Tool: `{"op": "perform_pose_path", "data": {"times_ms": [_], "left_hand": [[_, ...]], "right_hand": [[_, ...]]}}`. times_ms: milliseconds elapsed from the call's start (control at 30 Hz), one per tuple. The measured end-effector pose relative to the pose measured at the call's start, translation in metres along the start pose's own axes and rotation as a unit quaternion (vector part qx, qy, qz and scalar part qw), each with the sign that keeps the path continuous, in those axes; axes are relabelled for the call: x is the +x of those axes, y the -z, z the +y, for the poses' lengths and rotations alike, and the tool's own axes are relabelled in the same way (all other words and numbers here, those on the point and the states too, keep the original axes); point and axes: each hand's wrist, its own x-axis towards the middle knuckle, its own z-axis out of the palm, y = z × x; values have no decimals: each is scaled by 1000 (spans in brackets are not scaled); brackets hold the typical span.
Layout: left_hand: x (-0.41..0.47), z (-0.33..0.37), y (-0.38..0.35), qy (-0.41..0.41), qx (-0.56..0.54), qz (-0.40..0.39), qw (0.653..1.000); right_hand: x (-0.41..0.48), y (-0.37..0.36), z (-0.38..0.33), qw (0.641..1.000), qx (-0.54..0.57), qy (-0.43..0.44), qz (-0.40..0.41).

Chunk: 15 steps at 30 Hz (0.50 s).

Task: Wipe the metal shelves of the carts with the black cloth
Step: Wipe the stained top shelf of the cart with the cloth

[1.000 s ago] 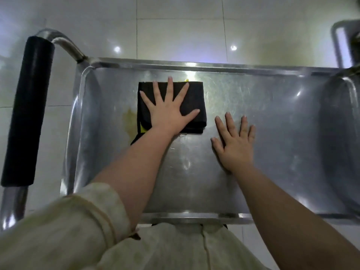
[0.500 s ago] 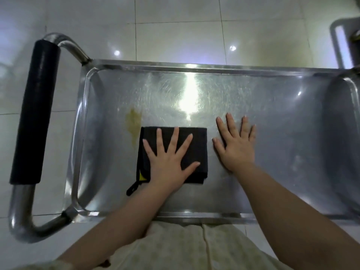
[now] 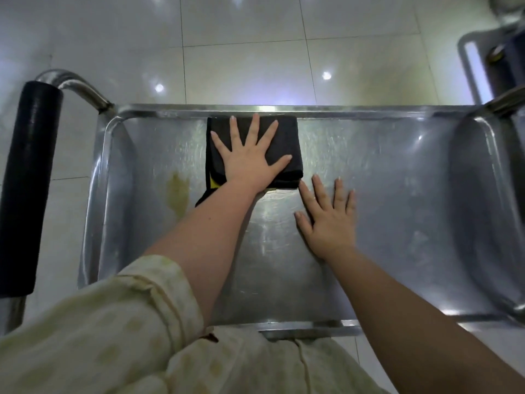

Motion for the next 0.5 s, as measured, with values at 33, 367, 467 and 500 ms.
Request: {"op": "perform_pose_path", "data": {"times_ms": [33, 367, 467, 500], "left_hand": [[-2, -1, -2, -1, -2, 6, 1000], [-1, 0, -1, 2, -2, 2, 1000], [2, 4, -2, 9, 1, 4, 1000], [5, 10, -2, 10, 0, 5, 1000]], "right_hand": [[-1, 1, 0, 1000, 1, 5, -5], [16, 16, 67, 998, 16, -58, -16], [17, 12, 65, 998, 18, -54, -14], [18, 12, 66, 998, 19, -53, -12]]}}
